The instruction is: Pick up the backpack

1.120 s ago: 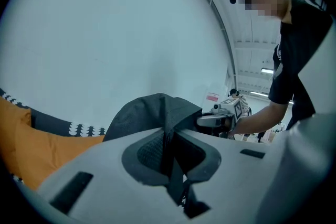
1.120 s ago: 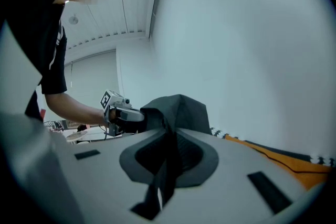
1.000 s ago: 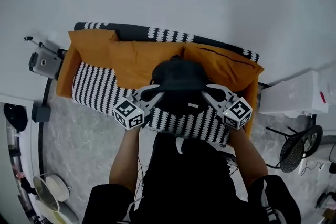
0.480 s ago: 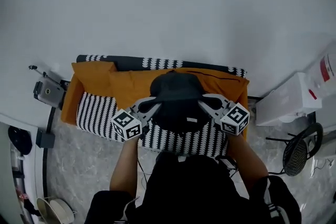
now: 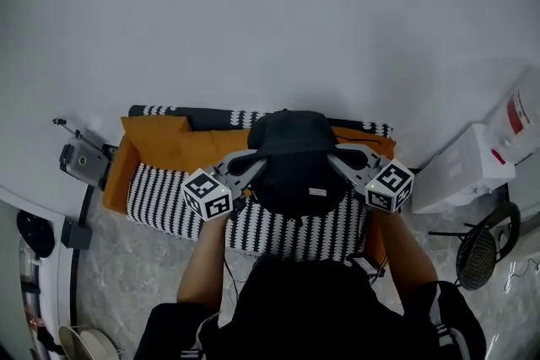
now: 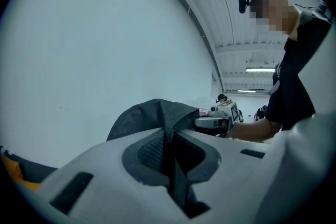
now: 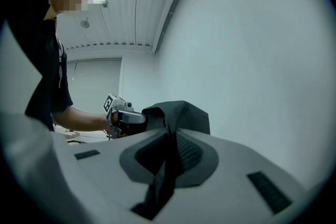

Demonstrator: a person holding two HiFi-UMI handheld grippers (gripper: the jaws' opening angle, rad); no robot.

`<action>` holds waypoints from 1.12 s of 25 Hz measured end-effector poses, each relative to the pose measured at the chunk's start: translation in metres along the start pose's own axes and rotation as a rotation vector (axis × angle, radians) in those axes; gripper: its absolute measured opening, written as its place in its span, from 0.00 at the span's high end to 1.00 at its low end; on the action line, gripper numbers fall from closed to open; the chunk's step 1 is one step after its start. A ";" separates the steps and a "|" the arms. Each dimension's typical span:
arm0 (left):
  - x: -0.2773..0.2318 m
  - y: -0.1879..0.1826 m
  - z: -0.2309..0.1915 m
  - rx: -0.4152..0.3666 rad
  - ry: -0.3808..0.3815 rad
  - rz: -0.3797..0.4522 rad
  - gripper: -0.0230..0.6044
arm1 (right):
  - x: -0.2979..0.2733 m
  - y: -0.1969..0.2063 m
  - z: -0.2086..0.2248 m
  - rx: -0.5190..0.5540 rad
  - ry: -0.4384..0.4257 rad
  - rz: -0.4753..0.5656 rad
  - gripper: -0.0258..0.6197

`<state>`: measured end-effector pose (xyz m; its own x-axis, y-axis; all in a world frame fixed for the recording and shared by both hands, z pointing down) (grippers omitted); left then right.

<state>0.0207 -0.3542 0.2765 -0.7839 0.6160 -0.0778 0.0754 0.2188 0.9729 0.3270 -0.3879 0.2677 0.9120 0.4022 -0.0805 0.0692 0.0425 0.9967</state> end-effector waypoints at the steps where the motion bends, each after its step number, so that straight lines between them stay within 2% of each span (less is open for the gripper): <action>1: -0.002 -0.005 0.000 -0.005 0.002 0.005 0.90 | 0.001 -0.006 0.003 0.007 0.000 0.005 0.91; 15: -0.027 -0.102 0.000 -0.150 0.051 0.062 0.90 | 0.008 -0.087 0.034 0.093 0.026 0.125 0.90; 28: -0.034 -0.182 0.007 -0.212 0.075 0.141 0.90 | 0.015 -0.173 0.041 0.223 0.027 0.201 0.90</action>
<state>0.0378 -0.4100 0.1005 -0.8188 0.5698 0.0700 0.0620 -0.0335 0.9975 0.3453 -0.4271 0.0945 0.9057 0.4063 0.1212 -0.0215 -0.2414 0.9702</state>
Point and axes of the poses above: the fingertips, and each gripper's own axes: x backward along the fingers, z to its right, y out of its underside, the point moved 10 cm from there along x, backward along the fingers, and after that the axes turned 3 degrees about x, right-handed, at the moved point
